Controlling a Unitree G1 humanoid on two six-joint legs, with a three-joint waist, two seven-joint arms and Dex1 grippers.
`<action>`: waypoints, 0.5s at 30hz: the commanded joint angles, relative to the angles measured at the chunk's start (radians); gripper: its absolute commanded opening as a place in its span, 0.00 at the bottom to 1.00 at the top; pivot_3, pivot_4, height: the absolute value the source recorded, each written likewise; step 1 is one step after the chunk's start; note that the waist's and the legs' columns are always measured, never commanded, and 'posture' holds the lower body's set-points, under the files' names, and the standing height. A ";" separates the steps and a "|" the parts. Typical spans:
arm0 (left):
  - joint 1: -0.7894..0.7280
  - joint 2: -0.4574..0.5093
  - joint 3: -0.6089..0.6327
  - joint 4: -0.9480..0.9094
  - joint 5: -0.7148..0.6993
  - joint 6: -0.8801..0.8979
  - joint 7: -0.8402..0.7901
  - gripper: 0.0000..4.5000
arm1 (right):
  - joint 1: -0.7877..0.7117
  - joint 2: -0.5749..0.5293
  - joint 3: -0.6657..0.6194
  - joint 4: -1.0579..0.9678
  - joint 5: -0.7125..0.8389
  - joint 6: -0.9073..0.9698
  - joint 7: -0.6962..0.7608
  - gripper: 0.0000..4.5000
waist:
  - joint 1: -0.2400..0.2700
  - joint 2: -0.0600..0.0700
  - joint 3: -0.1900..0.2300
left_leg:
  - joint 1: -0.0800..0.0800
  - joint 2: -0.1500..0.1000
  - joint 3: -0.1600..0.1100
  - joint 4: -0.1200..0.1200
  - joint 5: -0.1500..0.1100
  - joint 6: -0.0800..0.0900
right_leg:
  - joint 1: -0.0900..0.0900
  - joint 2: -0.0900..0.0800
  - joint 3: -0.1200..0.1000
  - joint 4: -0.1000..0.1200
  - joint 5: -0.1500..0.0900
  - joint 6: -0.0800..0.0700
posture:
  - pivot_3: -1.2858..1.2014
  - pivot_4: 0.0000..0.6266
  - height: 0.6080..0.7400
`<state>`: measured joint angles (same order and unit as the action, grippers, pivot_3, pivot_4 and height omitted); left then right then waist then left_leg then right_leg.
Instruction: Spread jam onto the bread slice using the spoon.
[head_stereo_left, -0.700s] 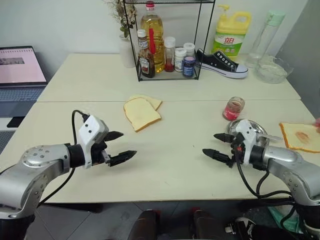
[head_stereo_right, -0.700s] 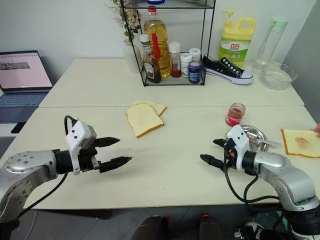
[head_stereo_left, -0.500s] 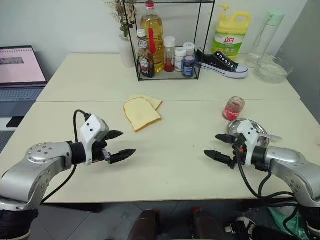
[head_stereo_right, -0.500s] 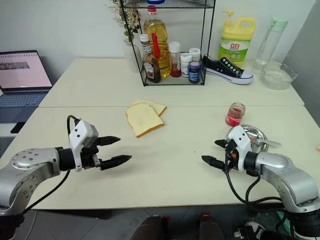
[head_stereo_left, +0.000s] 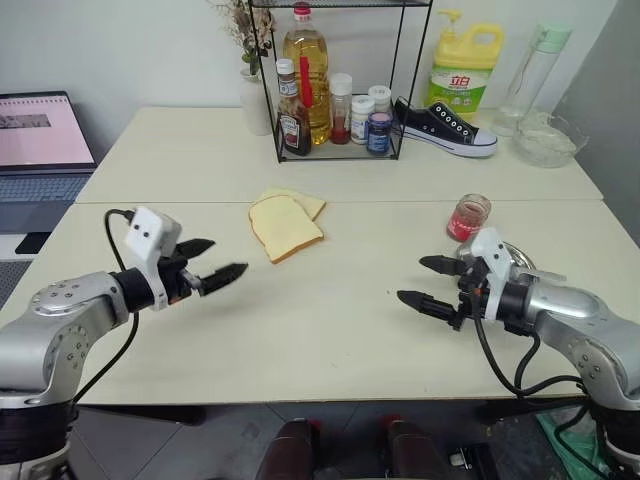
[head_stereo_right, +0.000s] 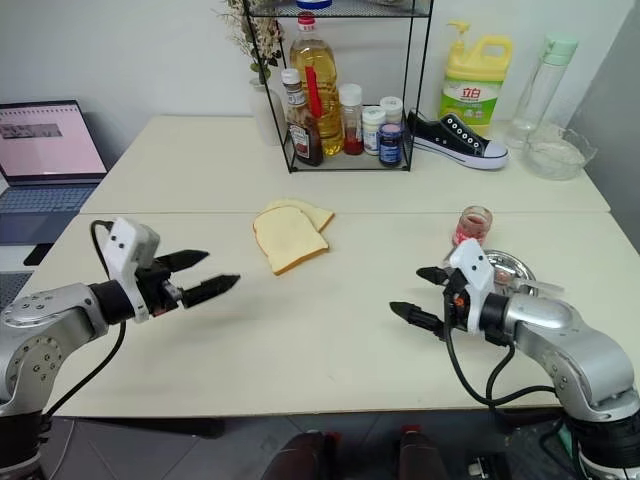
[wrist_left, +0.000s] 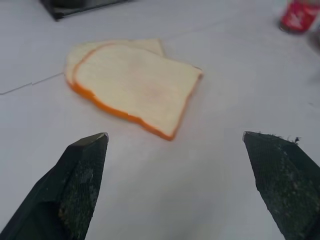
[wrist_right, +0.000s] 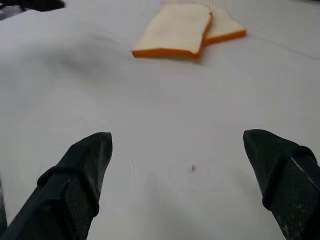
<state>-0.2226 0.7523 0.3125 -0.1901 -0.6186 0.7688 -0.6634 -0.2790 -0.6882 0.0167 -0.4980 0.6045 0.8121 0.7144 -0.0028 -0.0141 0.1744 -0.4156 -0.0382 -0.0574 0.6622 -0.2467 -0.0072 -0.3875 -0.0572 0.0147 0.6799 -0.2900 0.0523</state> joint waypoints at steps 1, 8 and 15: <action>-0.071 -0.047 0.033 0.102 0.002 0.011 0.072 1.00 | -0.059 0.026 0.030 0.000 -0.010 -0.024 0.007 0.99 | 0.000 -0.001 0.000 | 0.000 0.000 0.000 0.000 0.000 0.000 | 0.000 0.000 0.000 0.000 0.000 0.000 | 0.52 0.24 1.00; -0.225 -0.191 -0.003 0.364 0.032 -0.034 0.125 1.00 | -0.098 0.088 0.123 0.028 -0.057 -0.077 0.026 0.99 | 0.001 -0.004 -0.001 | 0.000 -0.001 0.000 0.000 0.000 0.000 | -0.001 0.000 0.000 0.000 0.000 0.000 | 0.52 0.24 1.00; -0.454 -0.319 -0.047 0.796 0.108 -0.165 0.095 1.00 | -0.106 0.124 0.165 0.065 -0.121 -0.134 0.021 0.99 | 0.006 -0.006 -0.001 | 0.000 -0.002 0.000 0.001 0.000 -0.001 | -0.001 0.000 -0.001 0.001 0.000 0.000 | 0.52 0.24 1.00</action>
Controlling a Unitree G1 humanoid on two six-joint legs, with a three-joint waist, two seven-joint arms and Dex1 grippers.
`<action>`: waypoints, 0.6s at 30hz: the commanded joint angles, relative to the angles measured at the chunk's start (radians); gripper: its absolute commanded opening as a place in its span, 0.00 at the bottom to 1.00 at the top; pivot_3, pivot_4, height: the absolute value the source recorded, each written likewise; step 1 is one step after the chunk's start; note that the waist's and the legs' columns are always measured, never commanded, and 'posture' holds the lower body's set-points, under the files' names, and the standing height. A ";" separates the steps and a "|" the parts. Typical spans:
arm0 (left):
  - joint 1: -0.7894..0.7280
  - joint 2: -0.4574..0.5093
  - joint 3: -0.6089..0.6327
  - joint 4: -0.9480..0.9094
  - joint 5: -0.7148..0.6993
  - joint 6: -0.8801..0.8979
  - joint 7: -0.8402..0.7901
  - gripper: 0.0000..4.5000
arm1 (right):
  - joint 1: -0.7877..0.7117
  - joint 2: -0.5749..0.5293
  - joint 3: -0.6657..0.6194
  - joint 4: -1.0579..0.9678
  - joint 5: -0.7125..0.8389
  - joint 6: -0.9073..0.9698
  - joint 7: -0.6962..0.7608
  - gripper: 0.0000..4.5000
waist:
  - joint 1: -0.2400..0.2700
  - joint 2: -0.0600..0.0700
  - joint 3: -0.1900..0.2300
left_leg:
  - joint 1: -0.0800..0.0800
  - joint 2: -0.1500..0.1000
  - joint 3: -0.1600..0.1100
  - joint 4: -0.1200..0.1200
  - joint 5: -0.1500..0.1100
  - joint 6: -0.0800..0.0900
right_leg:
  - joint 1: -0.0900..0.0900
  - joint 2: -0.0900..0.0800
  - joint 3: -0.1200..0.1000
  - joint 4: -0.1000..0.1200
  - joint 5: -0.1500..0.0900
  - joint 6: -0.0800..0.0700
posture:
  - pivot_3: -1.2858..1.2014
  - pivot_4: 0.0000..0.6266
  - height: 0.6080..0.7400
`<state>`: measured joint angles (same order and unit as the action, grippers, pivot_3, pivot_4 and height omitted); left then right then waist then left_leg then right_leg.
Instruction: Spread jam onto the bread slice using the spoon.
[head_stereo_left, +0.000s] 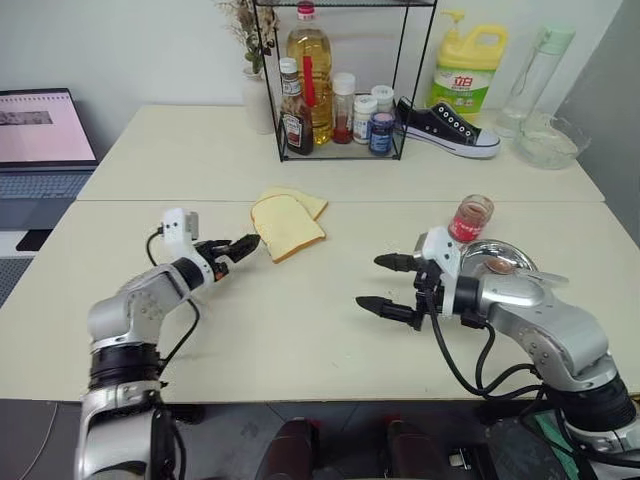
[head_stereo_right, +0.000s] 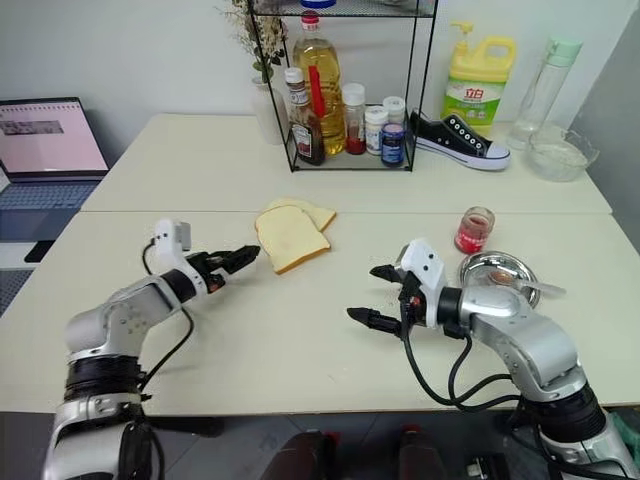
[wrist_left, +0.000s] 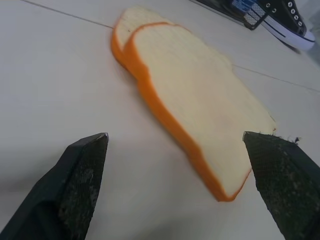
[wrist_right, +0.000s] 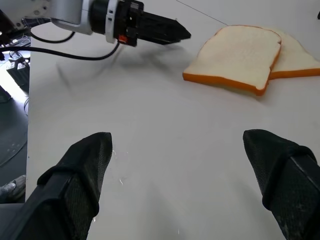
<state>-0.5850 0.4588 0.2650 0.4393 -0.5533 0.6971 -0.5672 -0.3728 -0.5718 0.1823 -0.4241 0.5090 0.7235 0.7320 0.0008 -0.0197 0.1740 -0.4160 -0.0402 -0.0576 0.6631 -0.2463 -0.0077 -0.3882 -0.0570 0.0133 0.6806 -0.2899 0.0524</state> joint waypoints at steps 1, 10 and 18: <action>-0.127 -0.041 0.013 0.239 0.044 -0.118 -0.006 1.00 | -0.007 0.013 0.000 -0.012 -0.032 -0.046 -0.004 0.99 | 0.002 -0.001 -0.001 | 0.000 0.000 0.000 0.000 0.000 0.000 | 0.000 0.000 -0.001 0.000 0.000 0.000 | 0.52 0.24 1.00; -0.225 -0.050 0.008 0.444 0.098 -0.215 -0.104 0.73 | 0.026 0.019 -0.024 -0.060 -0.040 -0.023 -0.051 1.00 | -0.003 -0.001 -0.001 | 0.000 0.000 0.000 0.000 0.000 0.000 | 0.000 0.000 0.000 0.000 0.000 0.000 | 0.52 0.24 1.00; -0.214 -0.041 0.015 0.405 0.105 -0.187 -0.131 0.17 | 0.030 0.035 -0.049 -0.075 -0.026 -0.007 -0.086 1.00 | -0.004 -0.001 -0.001 | 0.000 0.000 0.000 0.000 0.000 0.000 | 0.000 0.000 0.001 0.000 0.000 0.000 | 0.52 0.24 1.00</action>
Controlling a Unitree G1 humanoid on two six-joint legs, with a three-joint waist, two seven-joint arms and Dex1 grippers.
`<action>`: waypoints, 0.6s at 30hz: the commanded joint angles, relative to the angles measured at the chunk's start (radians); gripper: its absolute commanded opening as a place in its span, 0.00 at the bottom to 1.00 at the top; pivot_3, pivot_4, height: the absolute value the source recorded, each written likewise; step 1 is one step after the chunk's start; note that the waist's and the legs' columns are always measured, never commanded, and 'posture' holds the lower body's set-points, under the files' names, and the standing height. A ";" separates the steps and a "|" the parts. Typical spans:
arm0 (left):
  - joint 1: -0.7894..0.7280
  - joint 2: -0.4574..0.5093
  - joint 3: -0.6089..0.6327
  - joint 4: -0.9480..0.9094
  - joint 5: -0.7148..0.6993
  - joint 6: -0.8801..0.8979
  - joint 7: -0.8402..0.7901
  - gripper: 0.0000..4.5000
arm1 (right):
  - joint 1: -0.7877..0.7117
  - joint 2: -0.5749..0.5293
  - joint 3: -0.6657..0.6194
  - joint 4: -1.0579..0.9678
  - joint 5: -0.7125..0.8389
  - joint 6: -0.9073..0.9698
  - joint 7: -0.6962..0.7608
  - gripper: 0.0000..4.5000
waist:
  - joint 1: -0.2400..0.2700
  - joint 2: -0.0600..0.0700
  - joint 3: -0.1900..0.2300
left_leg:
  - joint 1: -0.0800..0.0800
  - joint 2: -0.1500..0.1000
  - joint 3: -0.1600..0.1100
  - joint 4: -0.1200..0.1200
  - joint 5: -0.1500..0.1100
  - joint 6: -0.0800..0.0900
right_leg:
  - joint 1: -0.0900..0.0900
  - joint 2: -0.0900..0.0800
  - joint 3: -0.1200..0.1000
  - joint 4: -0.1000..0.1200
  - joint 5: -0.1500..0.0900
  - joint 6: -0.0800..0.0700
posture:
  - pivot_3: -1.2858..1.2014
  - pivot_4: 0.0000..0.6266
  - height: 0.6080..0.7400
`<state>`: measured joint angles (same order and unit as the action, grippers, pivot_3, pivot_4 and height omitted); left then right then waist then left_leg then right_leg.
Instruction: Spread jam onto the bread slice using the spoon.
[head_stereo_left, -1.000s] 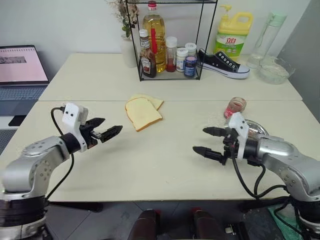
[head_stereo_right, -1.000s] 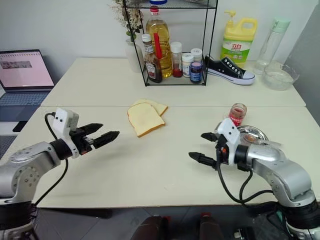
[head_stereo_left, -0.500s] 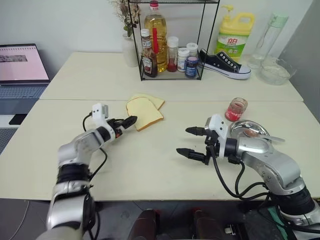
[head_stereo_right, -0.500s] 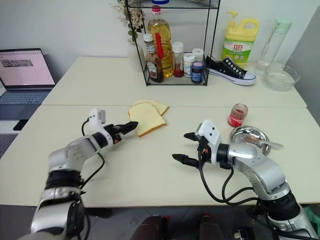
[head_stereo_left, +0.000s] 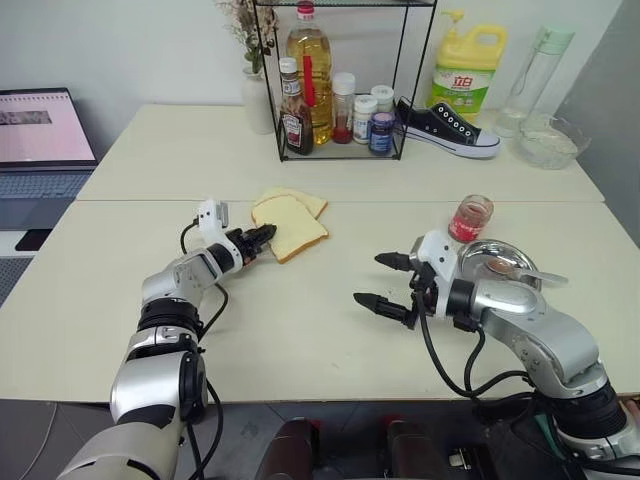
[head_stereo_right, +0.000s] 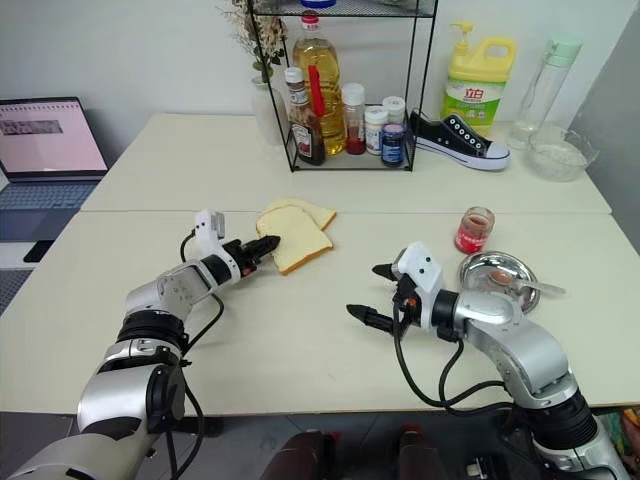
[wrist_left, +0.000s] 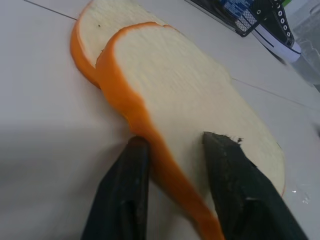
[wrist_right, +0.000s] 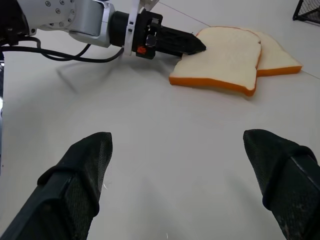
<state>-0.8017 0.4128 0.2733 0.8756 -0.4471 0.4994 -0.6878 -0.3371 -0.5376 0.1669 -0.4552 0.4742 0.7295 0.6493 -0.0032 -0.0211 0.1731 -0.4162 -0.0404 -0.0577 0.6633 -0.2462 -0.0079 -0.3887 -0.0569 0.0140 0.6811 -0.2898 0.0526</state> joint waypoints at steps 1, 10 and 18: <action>0.007 0.003 0.008 -0.042 -0.001 0.011 -0.008 0.09 | -0.001 0.000 -0.036 -0.040 0.002 -0.016 -0.008 1.00 | 0.000 0.000 0.000 | 0.000 0.000 0.000 0.000 0.000 0.000 | 0.000 0.000 0.000 0.000 0.000 0.000 | 0.52 0.24 1.00; 0.072 0.074 -0.076 -0.488 -0.109 0.313 -0.127 0.01 | 0.070 -0.080 -0.122 -0.105 0.064 0.032 0.033 1.00 | 0.000 -0.001 0.000 | -0.001 0.000 0.000 0.000 0.000 0.000 | -0.001 0.000 0.000 0.000 0.000 0.000 | 0.52 0.24 1.00; 0.123 0.189 -0.124 -0.943 -0.412 0.754 -0.234 0.01 | 0.178 -0.208 -0.379 -0.262 0.374 0.221 0.051 1.00 | -0.002 0.000 0.000 | 0.000 0.002 -0.001 0.000 0.000 0.000 | 0.002 -0.002 0.002 -0.001 0.000 0.000 | 0.52 0.24 1.00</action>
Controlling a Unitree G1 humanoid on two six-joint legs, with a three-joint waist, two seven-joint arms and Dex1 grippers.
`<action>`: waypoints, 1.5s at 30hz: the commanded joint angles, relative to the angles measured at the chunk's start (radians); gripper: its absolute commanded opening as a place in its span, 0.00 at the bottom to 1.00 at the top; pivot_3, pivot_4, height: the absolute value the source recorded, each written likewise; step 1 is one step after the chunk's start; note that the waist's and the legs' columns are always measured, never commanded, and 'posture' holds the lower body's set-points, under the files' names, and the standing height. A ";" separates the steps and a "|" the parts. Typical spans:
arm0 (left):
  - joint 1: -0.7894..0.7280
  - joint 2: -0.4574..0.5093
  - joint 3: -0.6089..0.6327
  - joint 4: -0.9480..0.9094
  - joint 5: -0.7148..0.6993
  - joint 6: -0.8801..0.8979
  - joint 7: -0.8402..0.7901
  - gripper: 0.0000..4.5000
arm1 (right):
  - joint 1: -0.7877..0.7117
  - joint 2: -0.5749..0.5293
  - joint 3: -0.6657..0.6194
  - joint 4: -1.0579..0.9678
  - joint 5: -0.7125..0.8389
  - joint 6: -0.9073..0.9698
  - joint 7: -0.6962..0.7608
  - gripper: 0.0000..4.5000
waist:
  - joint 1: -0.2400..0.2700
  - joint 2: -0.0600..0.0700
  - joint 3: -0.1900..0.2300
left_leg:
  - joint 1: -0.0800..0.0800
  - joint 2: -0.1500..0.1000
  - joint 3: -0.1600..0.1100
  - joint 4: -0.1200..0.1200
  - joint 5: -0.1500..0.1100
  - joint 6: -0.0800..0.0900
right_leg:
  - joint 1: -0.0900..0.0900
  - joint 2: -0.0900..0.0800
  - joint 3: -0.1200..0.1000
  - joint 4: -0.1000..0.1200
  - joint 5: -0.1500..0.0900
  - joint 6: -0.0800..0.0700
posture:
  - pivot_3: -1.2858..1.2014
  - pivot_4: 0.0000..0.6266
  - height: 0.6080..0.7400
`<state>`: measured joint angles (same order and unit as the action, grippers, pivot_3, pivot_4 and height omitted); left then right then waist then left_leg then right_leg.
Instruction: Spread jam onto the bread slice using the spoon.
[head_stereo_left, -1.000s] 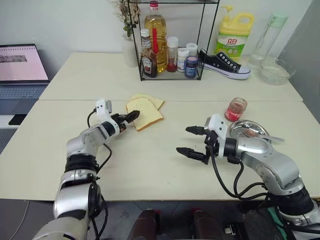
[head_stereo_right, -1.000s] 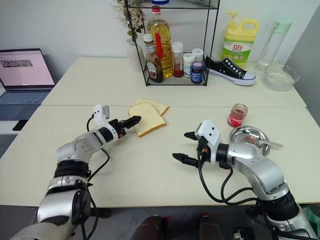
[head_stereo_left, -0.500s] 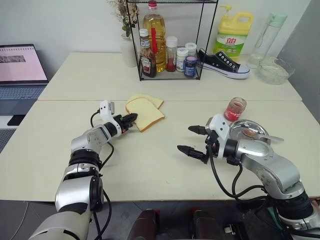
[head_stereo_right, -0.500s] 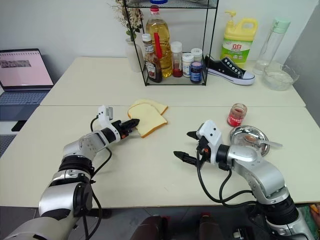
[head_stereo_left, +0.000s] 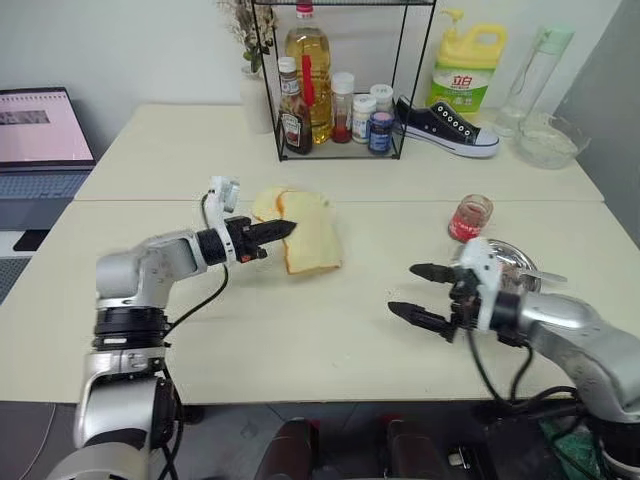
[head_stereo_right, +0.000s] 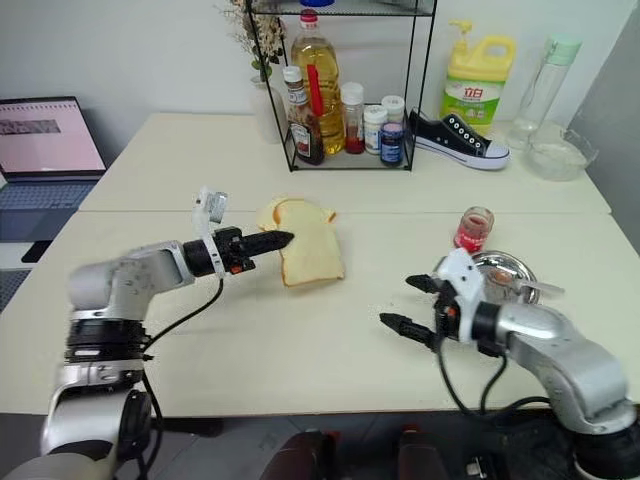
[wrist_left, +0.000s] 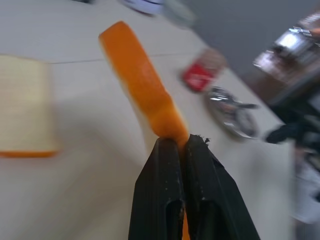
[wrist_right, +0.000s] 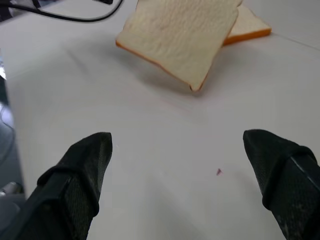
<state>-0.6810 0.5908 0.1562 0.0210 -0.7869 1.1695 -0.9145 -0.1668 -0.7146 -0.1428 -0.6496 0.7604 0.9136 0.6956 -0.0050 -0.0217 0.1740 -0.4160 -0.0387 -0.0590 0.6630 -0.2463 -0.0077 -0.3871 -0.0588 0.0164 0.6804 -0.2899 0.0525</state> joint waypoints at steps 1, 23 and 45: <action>0.018 -0.001 -0.020 -0.098 -0.082 0.094 -0.004 0.01 | 0.019 -0.041 -0.070 -0.075 0.094 0.042 -0.001 1.00 | 0.000 0.001 -0.001 | 0.001 0.000 0.000 0.000 0.000 0.000 | 0.001 0.000 0.000 0.000 0.000 0.000 | 0.52 0.24 1.00; 0.210 -0.058 -0.333 0.003 0.319 -0.372 -0.001 0.11 | 0.076 -0.054 0.021 -0.080 0.071 0.000 -0.054 1.00 | 0.003 0.000 0.000 | 0.000 -0.001 0.000 0.000 0.000 0.000 | 0.001 -0.001 0.000 -0.001 0.000 0.000 | 0.52 0.24 1.00; 0.066 0.039 -0.296 -0.194 0.348 -0.538 -0.081 1.00 | 0.321 0.090 -0.434 0.015 0.011 -0.042 -0.343 1.00 | 0.015 0.000 0.000 | -0.001 -0.002 0.001 0.000 0.000 0.000 | 0.001 0.000 0.000 -0.001 0.000 0.000 | 0.52 0.24 1.00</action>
<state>-0.5795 0.6452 -0.1395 -0.1042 -0.4116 0.6633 -0.9744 0.1542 -0.6312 -0.5040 -0.6316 0.7590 0.8799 0.3919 0.0102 -0.0218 0.1738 -0.4168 -0.0403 -0.0586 0.6630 -0.2464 -0.0075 -0.3857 -0.0585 0.0162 0.6794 -0.2899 0.0526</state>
